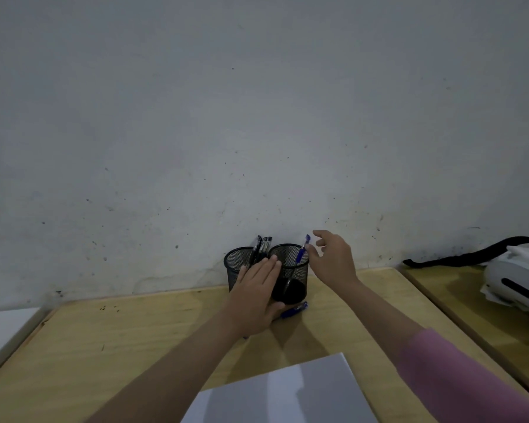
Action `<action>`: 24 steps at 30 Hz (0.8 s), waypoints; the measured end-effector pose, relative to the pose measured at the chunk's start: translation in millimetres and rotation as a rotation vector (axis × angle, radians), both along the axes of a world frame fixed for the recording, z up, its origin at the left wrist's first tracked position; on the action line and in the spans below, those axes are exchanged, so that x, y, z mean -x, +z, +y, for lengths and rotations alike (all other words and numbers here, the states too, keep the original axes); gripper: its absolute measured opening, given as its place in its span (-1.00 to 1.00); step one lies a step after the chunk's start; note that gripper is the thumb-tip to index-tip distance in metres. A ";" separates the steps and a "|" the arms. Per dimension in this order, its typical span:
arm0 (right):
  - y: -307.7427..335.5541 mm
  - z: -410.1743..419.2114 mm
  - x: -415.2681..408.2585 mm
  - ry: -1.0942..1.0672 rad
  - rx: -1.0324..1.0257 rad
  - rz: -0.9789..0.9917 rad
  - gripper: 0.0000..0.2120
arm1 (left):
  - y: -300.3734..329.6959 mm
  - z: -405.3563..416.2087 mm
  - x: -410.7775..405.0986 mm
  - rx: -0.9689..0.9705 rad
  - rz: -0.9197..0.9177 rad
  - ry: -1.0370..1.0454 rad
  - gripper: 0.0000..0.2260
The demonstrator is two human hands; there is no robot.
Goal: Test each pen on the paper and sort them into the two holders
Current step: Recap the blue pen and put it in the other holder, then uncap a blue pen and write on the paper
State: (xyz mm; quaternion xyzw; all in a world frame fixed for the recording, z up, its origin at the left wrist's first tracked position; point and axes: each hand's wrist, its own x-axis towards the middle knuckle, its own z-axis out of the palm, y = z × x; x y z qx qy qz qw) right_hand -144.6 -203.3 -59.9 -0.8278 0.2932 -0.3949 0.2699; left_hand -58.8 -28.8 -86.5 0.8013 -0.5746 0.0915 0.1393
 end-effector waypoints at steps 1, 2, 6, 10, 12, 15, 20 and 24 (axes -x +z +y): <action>-2.0 0.7 3.6 -0.016 0.051 -0.014 -0.67 | 0.3 -0.2 0.5 -0.006 0.002 0.003 -0.33; -3.9 2.0 7.3 -0.022 0.101 -0.034 -0.70 | 1.7 -0.4 0.8 -0.011 0.016 0.001 -0.33; -9.4 17.6 20.8 0.052 0.218 -0.058 -0.89 | 12.9 9.0 0.6 0.050 0.153 -0.094 -0.34; -17.9 43.1 31.0 0.235 0.229 0.015 -0.94 | 9.5 39.8 -8.9 0.232 0.065 -0.145 -0.40; -26.6 52.9 31.0 0.319 0.219 0.139 -0.91 | -0.7 60.5 -18.8 0.277 0.030 -0.123 -0.43; -43.9 64.5 25.1 0.359 0.244 0.350 -0.79 | -16.7 101.2 -29.8 0.208 0.103 0.038 -0.38; -58.5 68.4 14.4 0.268 0.224 0.550 -0.69 | -38.5 167.5 -47.1 -0.086 0.226 0.296 -0.29; -59.5 64.2 9.6 0.280 0.233 0.661 -0.78 | -51.6 189.4 -51.3 -0.068 0.306 0.358 -0.38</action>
